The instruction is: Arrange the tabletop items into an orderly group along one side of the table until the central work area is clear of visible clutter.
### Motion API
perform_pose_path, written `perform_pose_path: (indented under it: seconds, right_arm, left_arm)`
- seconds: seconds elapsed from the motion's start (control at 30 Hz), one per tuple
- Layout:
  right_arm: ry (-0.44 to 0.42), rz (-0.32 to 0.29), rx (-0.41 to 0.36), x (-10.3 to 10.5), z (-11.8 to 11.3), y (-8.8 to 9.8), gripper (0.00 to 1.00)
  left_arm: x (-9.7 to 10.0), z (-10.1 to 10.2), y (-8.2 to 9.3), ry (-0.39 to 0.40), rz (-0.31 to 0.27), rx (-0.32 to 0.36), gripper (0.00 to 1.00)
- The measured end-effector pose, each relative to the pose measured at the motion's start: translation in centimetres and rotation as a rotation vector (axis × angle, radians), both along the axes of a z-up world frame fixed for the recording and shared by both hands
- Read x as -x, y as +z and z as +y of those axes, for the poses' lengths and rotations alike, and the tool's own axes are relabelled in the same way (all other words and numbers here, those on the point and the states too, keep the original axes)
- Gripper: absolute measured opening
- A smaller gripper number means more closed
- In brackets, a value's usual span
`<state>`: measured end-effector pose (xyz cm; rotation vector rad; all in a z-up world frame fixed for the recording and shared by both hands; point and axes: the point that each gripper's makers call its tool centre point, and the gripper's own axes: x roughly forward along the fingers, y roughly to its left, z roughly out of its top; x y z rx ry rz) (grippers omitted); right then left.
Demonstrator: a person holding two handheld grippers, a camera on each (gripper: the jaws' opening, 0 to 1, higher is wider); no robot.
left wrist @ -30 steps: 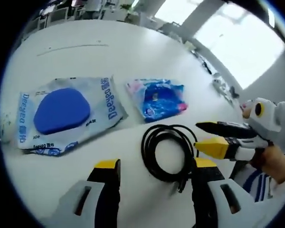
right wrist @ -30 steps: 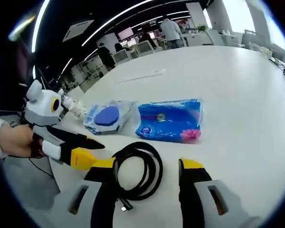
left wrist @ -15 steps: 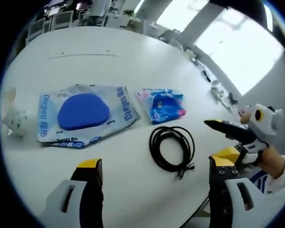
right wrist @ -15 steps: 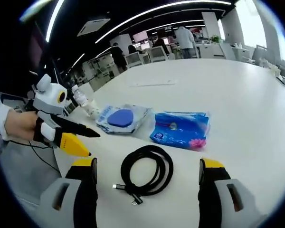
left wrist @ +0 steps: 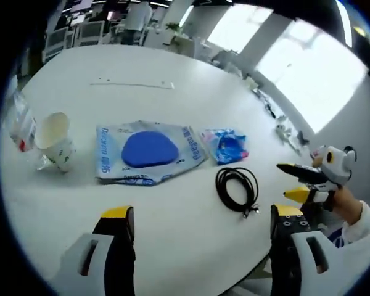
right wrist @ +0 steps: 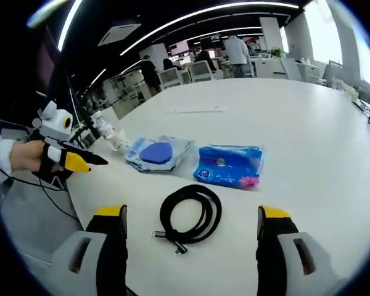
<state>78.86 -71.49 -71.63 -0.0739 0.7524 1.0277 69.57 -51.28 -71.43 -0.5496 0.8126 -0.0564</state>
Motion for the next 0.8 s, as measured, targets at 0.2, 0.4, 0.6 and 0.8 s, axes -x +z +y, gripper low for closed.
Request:
perform_pose_path:
  seconds: [0.2,0.4,0.6,0.8]
  right_arm:
    - [-0.002,-0.007,0.011,1.0,-0.7,0.7,0.85]
    - [-0.024,-0.017,0.004,1.3,-1.1,1.5,0.85]
    - [-0.034,-0.013,0.009,2.0,-1.5,1.7,0.84]
    - [-0.033,-0.011,0.024,2.9,-2.0,2.0,0.84]
  left_arm:
    - [2.2,1.7,2.0,0.031,-0.041,0.004,0.89]
    - [5.4,3.4,3.6,0.031,-0.053,-0.048,0.9]
    - [7.4,6.2,4.3,0.086,-0.067,-0.055,0.9]
    - [9.2,7.8,5.1,0.085,-0.067,-0.093,0.9]
